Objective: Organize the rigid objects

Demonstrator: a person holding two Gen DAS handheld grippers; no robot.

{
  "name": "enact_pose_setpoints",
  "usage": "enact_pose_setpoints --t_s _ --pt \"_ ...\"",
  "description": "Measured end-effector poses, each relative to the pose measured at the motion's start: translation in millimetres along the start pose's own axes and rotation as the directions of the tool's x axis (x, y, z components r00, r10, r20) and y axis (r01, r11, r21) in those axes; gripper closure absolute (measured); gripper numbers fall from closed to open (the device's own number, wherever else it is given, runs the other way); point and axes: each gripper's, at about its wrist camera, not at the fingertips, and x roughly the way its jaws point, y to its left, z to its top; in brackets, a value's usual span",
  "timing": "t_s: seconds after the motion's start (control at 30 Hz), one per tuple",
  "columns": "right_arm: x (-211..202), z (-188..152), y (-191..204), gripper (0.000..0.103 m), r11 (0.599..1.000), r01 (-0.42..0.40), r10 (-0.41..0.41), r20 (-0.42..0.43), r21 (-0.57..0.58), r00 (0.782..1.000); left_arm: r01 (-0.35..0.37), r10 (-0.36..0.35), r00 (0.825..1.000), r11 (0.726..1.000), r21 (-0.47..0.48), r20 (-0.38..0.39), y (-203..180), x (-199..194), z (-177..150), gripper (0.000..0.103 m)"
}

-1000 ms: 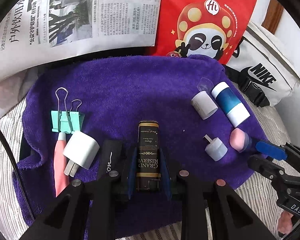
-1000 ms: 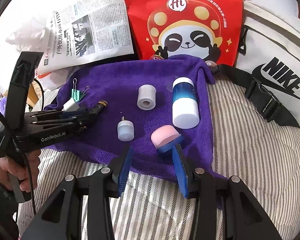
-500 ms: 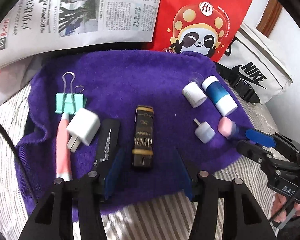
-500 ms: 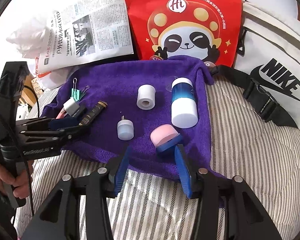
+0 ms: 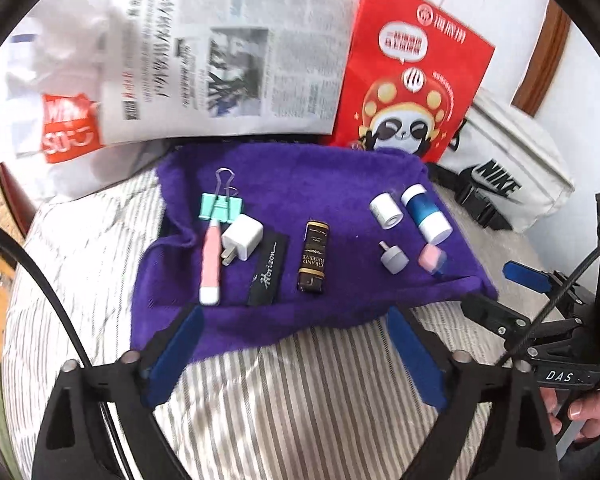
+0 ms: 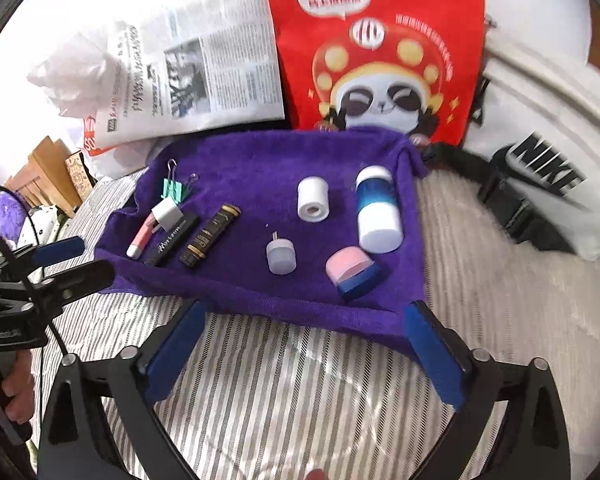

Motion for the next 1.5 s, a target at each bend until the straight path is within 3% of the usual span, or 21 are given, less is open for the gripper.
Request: enact_pose_setpoints --t_s 0.27,0.63,1.17,1.4,1.5 --pt "-70.9 -10.9 8.3 0.0 0.995 0.089 -0.084 0.086 -0.052 0.993 -0.058 0.06 0.996 0.998 -0.03 0.06 0.6 -53.5 -19.9 0.0" --pt "-118.0 -51.0 -18.4 0.0 0.986 0.15 -0.154 0.05 0.073 0.987 -0.135 0.144 0.984 0.987 -0.092 0.102 -0.7 -109.4 -48.0 0.0" --pt "-142.0 -60.5 -26.3 0.0 0.982 0.182 -0.185 0.059 0.057 0.981 -0.178 0.18 0.979 0.984 -0.028 0.097 -11.4 -114.4 -55.1 0.0" --pt "-155.6 -65.4 -25.6 0.0 0.968 0.242 -0.237 0.077 -0.061 0.968 -0.21 0.214 0.968 0.977 -0.041 0.127 12.2 -136.3 -54.0 0.0" --pt "-161.4 -69.7 -33.7 0.0 0.965 0.255 -0.251 0.071 -0.052 0.965 -0.195 0.203 0.971 0.978 -0.072 0.129 24.4 -144.9 -52.3 0.0"
